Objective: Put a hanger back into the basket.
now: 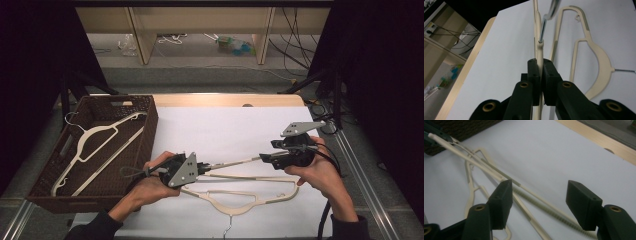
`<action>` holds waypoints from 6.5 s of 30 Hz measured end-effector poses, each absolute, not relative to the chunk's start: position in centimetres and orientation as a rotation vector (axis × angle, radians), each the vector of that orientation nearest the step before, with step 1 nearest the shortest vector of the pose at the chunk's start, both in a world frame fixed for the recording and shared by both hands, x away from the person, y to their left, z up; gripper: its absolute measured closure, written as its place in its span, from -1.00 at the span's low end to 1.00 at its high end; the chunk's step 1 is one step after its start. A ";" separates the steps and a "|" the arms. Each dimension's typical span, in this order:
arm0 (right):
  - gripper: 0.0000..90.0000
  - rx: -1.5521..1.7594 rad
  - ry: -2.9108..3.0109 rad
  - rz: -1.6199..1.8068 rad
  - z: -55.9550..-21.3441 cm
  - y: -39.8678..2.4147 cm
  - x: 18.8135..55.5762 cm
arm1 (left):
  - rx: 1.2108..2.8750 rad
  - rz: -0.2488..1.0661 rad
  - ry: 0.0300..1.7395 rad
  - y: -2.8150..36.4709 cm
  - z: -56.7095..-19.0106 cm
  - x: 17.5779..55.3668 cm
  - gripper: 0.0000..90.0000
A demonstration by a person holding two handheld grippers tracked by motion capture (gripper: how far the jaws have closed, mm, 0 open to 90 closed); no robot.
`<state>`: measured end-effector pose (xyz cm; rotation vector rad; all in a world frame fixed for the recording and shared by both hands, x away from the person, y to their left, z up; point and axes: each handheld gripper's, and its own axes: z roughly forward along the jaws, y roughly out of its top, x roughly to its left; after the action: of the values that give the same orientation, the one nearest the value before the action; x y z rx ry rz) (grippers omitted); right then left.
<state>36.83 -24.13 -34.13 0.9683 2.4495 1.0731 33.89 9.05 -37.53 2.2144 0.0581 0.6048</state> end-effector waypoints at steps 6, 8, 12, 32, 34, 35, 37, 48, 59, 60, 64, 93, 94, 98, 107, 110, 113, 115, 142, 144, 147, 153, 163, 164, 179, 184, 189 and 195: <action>-0.23 0.933 2.394 1.123 -32.7 -24.4 35.6 | 2.196 0.530 0.143 9.1 -36.3 34.1 0.91; -0.22 0.940 2.361 1.160 -32.2 -24.7 35.4 | 2.194 0.515 0.167 9.2 -36.2 34.2 0.91; -0.25 0.933 2.337 1.178 -31.8 -25.3 35.1 | 2.175 0.478 0.234 9.9 -36.0 34.5 0.91; -0.28 0.940 2.385 1.243 -37.8 -24.2 32.4 | 1.914 0.246 0.617 16.6 -31.8 35.9 0.91; -0.28 0.959 2.407 1.239 -38.9 -24.4 32.1 | 1.900 0.246 0.644 17.6 -31.2 35.9 0.91; -0.28 0.959 2.407 1.239 -38.9 -24.4 32.1 | 1.898 0.242 0.652 18.1 -30.9 35.9 0.91; -0.28 0.960 2.426 1.230 -39.6 -24.5 31.9 | 1.863 0.215 0.684 19.1 -30.3 35.9 0.91; -0.28 0.971 2.455 1.253 -40.7 -24.2 31.0 | 1.720 0.176 0.768 22.7 -25.8 36.2 0.91; -0.29 0.973 2.452 1.267 -41.9 -24.0 30.7 | 1.712 0.194 0.860 26.6 -24.4 36.7 0.91; -0.29 0.975 2.457 1.265 -41.9 -23.9 30.6 | 1.717 0.196 0.863 26.8 -24.3 36.7 0.91; -0.29 0.967 2.477 1.256 -42.1 -23.7 30.6 | 1.738 0.224 0.872 27.8 -23.9 36.7 0.91; -0.46 0.951 2.478 1.264 -42.7 -23.5 30.4 | 1.789 0.360 1.055 39.0 -29.2 41.1 0.91; -0.46 0.951 2.476 1.262 -42.7 -23.5 30.4 | 1.790 0.354 1.058 39.2 -29.5 41.1 0.91; -0.47 0.950 2.497 1.262 -42.8 -23.5 30.4 | 1.805 0.355 1.057 39.8 -30.5 41.1 0.91; -0.47 0.941 2.505 1.252 -42.9 -23.5 30.4 | 1.822 0.335 1.101 41.5 -32.5 41.3 0.91; -0.47 0.947 2.510 1.247 -43.0 -23.5 30.5 | 1.836 0.332 1.119 42.1 -33.2 41.2 0.91; -0.46 0.946 2.511 1.243 -43.0 -23.5 30.5 | 1.843 0.322 1.138 42.7 -33.9 41.1 0.91; -0.46 0.955 2.512 1.244 -43.0 -23.5 30.5 | 1.842 0.304 1.150 43.1 -34.6 41.1 0.91; -0.46 0.942 2.527 1.229 -43.2 -23.6 30.7 | 1.960 0.345 1.319 41.6 -39.0 43.2 0.83; -0.46 0.939 2.532 1.227 -43.3 -23.5 30.7 | 2.011 0.366 1.326 41.9 -39.1 43.3 0.81; -0.46 0.943 2.535 1.231 -43.2 -23.4 30.7 | 2.065 0.413 1.379 41.8 -39.1 43.6 0.76; -0.45 0.939 2.521 1.231 -43.2 -23.6 30.7 | 2.022 0.489 1.447 41.8 -38.7 43.2 0.55; -0.44 0.943 2.502 1.232 -43.1 -23.5 30.8 | 1.764 0.524 1.359 40.7 -35.3 38.2 0.11; -0.44 0.946 2.501 1.232 -43.1 -23.5 30.8 | 1.754 0.520 1.341 40.4 -35.2 37.6 0.09; -0.45 0.914 2.492 1.255 -43.4 -23.1 30.9 | 1.768 0.571 1.155 35.9 -34.5 32.1 -0.23; -0.44 0.916 2.491 1.260 -43.4 -23.0 30.9 | 1.802 0.481 1.058 31.9 -35.7 31.1 -0.37; -0.45 0.905 2.502 1.269 -43.5 -22.8 30.9 | 1.760 0.439 0.986 28.0 -36.7 30.4 -0.40; -0.52 0.896 2.490 1.283 -43.7 -22.9 31.0 | 1.770 0.405 0.920 23.9 -37.5 29.1 -0.48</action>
<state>30.95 -22.86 -43.70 0.8963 2.4899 1.2827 29.08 23.95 -37.54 1.7705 0.9199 0.4052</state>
